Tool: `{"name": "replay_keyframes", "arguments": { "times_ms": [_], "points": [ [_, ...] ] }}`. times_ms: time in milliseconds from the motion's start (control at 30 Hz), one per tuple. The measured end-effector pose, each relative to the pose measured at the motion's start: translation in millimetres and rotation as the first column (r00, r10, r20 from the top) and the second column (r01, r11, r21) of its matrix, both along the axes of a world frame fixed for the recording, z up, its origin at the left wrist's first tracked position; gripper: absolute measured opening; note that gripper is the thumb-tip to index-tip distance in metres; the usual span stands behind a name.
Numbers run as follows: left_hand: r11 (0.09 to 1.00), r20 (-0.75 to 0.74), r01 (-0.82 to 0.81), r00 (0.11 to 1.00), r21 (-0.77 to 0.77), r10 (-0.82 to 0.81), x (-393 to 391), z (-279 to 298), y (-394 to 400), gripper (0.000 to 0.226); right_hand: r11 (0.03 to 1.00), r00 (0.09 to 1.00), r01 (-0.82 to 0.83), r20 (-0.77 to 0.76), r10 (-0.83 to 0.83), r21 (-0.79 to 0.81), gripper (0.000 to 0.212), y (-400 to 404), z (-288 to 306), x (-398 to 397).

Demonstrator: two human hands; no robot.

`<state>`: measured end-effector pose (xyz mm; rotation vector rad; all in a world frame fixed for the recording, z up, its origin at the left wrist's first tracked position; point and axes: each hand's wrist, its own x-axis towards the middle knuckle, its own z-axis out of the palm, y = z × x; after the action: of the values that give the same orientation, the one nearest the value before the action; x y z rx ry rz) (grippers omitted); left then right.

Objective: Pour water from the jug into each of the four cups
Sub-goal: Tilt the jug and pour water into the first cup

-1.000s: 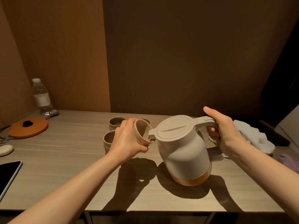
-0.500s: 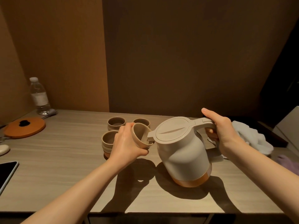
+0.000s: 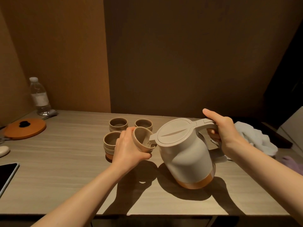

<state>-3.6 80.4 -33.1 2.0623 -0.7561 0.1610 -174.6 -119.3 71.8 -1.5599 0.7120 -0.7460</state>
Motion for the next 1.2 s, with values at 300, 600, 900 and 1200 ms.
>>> {"name": "replay_keyframes", "arguments": {
  "times_ms": [300, 600, 900, 1200],
  "points": [
    [1.000, -0.036, 0.000, 0.999, -0.016, -0.001, -1.4, -4.1, 0.3, 0.100, 1.000, 1.000, 0.023, -0.012, -0.023, -0.013, 0.046, 0.1, -1.6, 2.4],
    [1.000, -0.057, -0.002, 0.998, -0.024, 0.001, -3.4, -6.2, -0.2, 0.101, 0.999, 1.000, 0.007, -0.021, -0.007, -0.033, 0.050, -3.1, -1.5, 3.5],
    [0.999, -0.082, 0.001, 0.997, -0.042, -0.004, -5.5, -7.1, -1.8, 0.101, 0.998, 0.999, -0.017, -0.039, 0.015, -0.064, 0.050, -3.3, 1.5, 4.4],
    [0.999, -0.093, 0.004, 0.996, -0.052, -0.009, -10.7, -7.8, 0.7, 0.098, 0.997, 0.999, -0.005, -0.052, 0.002, -0.074, 0.051, -3.5, 2.7, 6.6]
  ]
}}
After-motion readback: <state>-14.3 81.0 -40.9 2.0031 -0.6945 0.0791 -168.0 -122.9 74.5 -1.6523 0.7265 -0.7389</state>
